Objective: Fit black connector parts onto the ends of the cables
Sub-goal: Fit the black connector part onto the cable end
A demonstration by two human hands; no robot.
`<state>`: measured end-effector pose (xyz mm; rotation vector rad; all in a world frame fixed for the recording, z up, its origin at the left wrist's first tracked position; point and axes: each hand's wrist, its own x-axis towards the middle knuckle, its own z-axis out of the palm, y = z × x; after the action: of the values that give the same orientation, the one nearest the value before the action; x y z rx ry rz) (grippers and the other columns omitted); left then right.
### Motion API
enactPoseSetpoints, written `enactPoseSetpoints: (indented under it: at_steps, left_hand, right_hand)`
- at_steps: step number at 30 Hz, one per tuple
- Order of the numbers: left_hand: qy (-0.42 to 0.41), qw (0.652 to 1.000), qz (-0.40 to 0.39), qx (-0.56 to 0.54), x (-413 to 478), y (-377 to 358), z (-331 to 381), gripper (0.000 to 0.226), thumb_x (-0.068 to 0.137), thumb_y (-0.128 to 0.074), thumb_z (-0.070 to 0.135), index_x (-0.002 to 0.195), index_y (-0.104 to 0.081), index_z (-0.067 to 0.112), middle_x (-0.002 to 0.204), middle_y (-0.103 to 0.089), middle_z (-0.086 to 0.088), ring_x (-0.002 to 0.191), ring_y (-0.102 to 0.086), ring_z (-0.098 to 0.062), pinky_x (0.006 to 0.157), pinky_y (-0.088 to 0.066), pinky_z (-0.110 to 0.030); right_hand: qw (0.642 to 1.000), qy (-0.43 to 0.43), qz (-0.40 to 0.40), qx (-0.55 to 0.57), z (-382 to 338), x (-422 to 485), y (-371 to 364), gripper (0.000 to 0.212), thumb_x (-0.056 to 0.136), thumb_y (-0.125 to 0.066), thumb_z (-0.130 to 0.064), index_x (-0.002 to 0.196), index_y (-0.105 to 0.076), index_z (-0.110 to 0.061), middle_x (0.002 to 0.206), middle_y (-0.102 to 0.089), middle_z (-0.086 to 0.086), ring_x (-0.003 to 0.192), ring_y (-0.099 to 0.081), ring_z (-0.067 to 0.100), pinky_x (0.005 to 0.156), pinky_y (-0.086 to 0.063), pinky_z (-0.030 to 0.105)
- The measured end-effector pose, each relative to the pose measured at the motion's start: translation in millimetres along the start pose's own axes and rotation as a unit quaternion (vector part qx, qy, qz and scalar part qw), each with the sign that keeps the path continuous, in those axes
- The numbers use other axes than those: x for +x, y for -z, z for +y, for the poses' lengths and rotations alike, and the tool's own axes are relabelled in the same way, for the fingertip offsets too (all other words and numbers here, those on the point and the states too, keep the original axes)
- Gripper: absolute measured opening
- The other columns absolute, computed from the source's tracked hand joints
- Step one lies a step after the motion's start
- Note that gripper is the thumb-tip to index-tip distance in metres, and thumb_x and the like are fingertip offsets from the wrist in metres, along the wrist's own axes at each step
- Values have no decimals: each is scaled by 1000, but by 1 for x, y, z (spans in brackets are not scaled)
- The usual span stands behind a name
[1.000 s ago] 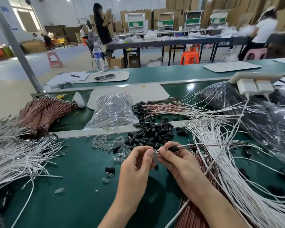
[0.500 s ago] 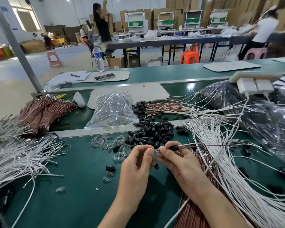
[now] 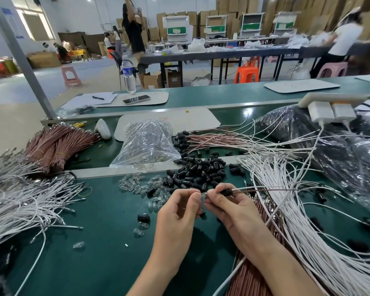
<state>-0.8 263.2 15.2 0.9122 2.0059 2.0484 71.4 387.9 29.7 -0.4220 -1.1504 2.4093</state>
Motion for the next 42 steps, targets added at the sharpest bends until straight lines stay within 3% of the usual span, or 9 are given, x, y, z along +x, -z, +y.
enactPoseSetpoints:
  at_steps: [5,31,36,42]
  left_hand:
    - [-1,1000,9,-5,1,1,1,10,96,-61,39,92,-70,38,82,-73,3,75,-69,-12,68,-54,-19]
    - [-16,1000,1,12,-1,1,-2,12,94,-60,45,91,-68,37,81,-72,3,72,-67,-15,66,-57,-38]
    - [-17,1000,-9,11,-1,1,-2,9,94,-61,43,92,-69,38,85,-73,4,75,-68,-14,67,-58,-34]
    - [-19,1000,-12,14,-1,0,-4,11,92,-61,46,99,-69,41,88,-74,6,78,-69,-15,68,-58,-38]
  right_hand:
    - [1000,0,8,-4,0,0,-1,12,71,-77,-6,78,-71,-14,82,-70,11,76,-72,20,72,-60,25]
    - [1000,-15,0,21,5,2,1,15,72,-76,-5,83,-66,-9,84,-70,13,77,-73,18,70,-60,23]
    - [1000,-7,-11,8,7,3,0,11,72,-73,-3,78,-67,-9,79,-72,12,73,-73,18,67,-59,22]
    - [1000,-4,-10,8,5,5,1,14,72,-73,-3,82,-64,-8,79,-72,14,71,-73,18,67,-59,22]
